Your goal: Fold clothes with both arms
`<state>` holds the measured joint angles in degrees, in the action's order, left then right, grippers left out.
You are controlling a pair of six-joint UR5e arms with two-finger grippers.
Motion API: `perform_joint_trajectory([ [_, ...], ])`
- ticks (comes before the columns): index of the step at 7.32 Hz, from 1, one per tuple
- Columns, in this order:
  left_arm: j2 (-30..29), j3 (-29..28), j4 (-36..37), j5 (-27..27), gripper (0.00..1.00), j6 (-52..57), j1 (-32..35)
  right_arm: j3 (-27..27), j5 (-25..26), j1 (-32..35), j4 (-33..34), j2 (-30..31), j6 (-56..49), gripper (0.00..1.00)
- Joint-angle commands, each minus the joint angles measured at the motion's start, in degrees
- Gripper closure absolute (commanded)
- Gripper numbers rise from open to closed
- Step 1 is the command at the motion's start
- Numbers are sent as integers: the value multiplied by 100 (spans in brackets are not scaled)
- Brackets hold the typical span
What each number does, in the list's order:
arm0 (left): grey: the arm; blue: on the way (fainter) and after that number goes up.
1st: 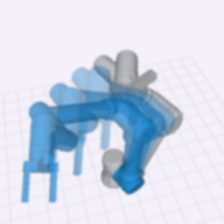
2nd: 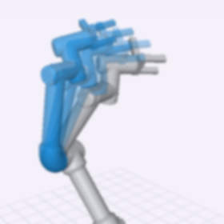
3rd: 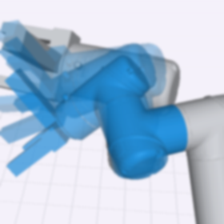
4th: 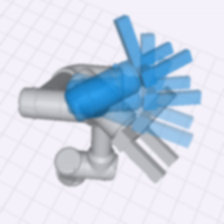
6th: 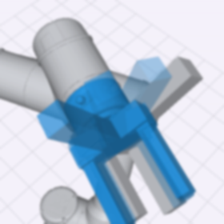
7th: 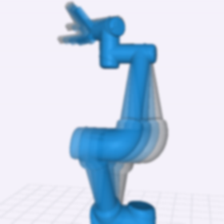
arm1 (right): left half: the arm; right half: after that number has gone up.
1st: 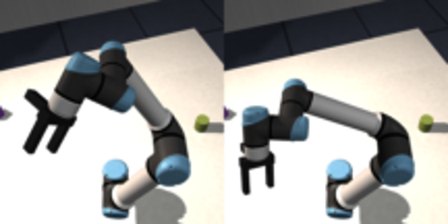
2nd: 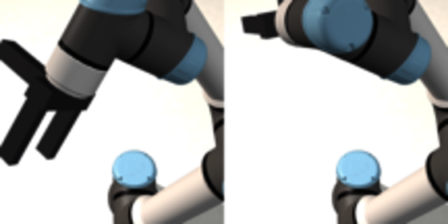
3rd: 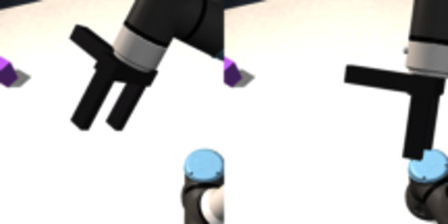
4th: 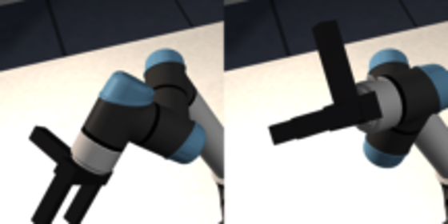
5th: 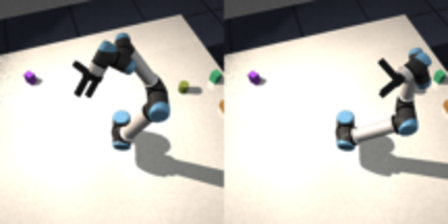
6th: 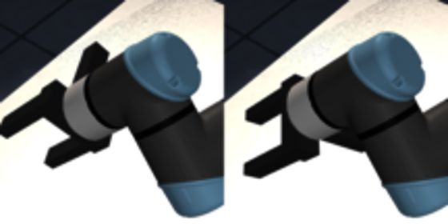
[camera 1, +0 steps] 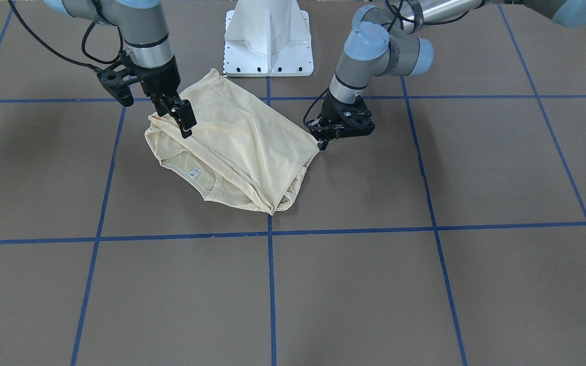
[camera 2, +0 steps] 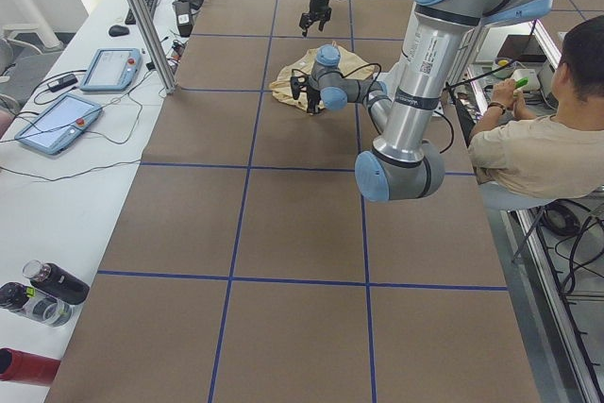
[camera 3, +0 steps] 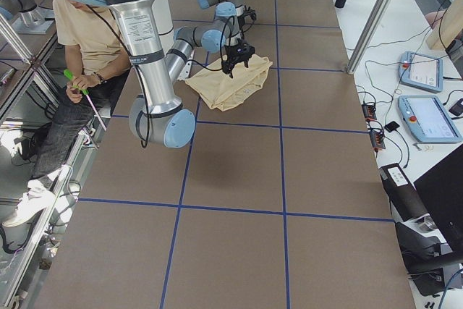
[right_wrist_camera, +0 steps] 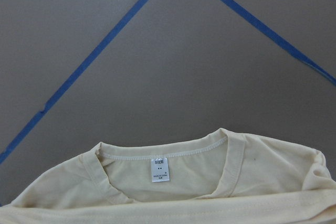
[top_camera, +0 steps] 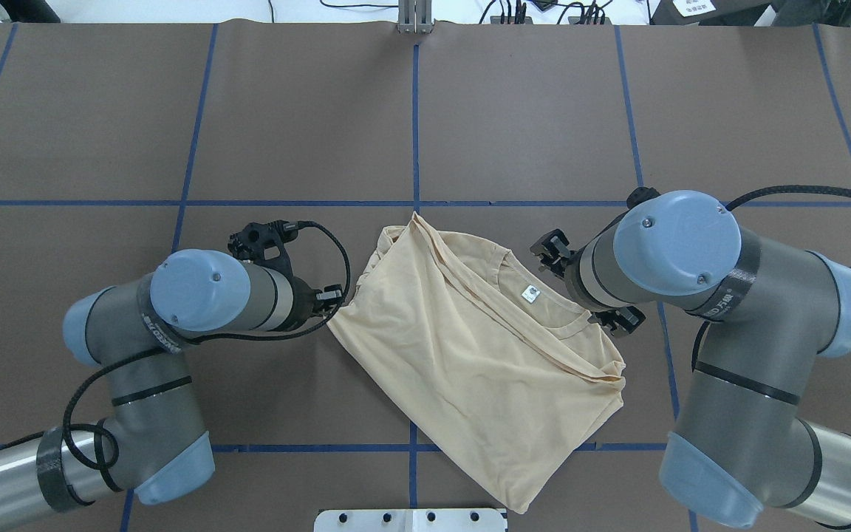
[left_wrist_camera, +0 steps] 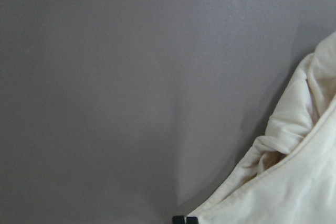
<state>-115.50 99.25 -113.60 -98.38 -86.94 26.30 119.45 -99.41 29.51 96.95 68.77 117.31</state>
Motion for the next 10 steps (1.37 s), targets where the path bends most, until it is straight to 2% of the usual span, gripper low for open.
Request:
perform_joint_trajectory([
  [1, -296, -377, -83, 21, 100, 774, 689, -1, -105, 98, -1, 4, -7, 0],
  [3, -1190, -2129, -1167, 21, 100, 1081, 1217, -1, -114, 186, -18, 4, -7, 0],
  [4, -1403, -2825, -1817, 21, 100, 1439, 1446, -1, -114, 204, -27, 4, -15, 0],
  [5, -1527, -3189, -2050, 21, 100, 1574, 1587, -1, -105, 204, -27, -22, -15, 0],
  [6, -1580, -3262, -2148, 21, 64, 1575, 1597, -1, -88, 187, -36, -57, -7, 0],
  [7, -1572, -3211, -2123, -23, 42, 1540, 1606, -9, -70, 169, -44, -144, -7, 0],
  [8, -1546, -3036, -2088, -58, 42, 1531, 1615, -9, -18, 160, -53, -336, 11, 0],
  [9, -1328, -2591, -1905, -354, 43, 1531, 1685, -18, 130, 117, -253, -460, 37, 0],
  [10, -769, -1681, -1538, -575, 43, 1522, 1694, -79, 437, -258, -473, -392, -41, 0],
])
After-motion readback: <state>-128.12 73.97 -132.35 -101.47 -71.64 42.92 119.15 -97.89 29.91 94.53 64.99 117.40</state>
